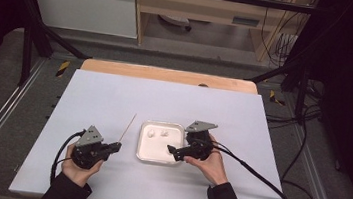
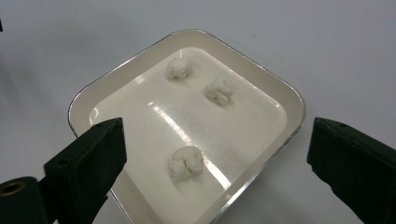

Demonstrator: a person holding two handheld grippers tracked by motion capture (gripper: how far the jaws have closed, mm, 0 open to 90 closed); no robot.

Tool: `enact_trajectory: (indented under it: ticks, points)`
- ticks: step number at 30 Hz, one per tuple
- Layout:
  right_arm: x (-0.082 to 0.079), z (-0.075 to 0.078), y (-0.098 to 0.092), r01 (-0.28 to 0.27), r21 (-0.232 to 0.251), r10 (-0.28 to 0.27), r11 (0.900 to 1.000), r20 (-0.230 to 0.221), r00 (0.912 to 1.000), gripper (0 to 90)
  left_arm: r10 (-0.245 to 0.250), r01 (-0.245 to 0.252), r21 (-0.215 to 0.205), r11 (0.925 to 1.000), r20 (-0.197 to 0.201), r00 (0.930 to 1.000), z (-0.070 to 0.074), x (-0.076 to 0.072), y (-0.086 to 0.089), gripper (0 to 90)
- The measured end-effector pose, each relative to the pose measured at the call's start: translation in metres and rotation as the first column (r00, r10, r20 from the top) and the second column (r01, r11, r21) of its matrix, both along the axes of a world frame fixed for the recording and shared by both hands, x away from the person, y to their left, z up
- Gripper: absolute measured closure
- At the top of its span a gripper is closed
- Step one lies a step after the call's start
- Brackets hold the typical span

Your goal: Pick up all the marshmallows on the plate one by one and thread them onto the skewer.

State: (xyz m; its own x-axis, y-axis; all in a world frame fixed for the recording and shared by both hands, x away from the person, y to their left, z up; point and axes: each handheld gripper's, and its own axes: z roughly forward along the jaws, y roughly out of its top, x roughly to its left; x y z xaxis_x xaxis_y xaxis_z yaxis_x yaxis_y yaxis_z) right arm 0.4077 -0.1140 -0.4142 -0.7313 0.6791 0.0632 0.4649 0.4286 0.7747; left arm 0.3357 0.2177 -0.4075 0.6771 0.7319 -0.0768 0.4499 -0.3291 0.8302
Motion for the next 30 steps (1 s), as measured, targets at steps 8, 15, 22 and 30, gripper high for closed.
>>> enact_trajectory:
  ticks: [8, 15, 22, 30]
  points:
    - [0.001, -0.013, 0.013, -0.068, -0.024, 0.068, 0.997, 0.0, 0.9977, 26.1, -0.003, 0.003, 0.002, 1.0, -0.004, 1.0, -0.002, 0.0, -0.001, 89.0]
    - [-0.002, -0.025, 0.018, -0.092, -0.055, 0.089, 0.994, -0.053, 0.9946, 41.9, -0.001, 0.001, 0.002, 1.0, -0.001, 1.0, -0.001, 0.0, 0.0, 89.0]
    - [-0.002, -0.028, 0.019, -0.098, -0.058, 0.093, 0.994, -0.072, 0.993, 56.3, -0.005, 0.005, 0.005, 1.0, -0.007, 1.0, -0.002, 0.0, -0.002, 89.0]
    - [-0.001, -0.032, 0.019, -0.096, -0.083, 0.09, 0.992, -0.072, 0.9933, 63.4, -0.009, 0.009, 0.01, 0.9999, -0.013, 0.9999, -0.002, 0.001, -0.002, 89.0]
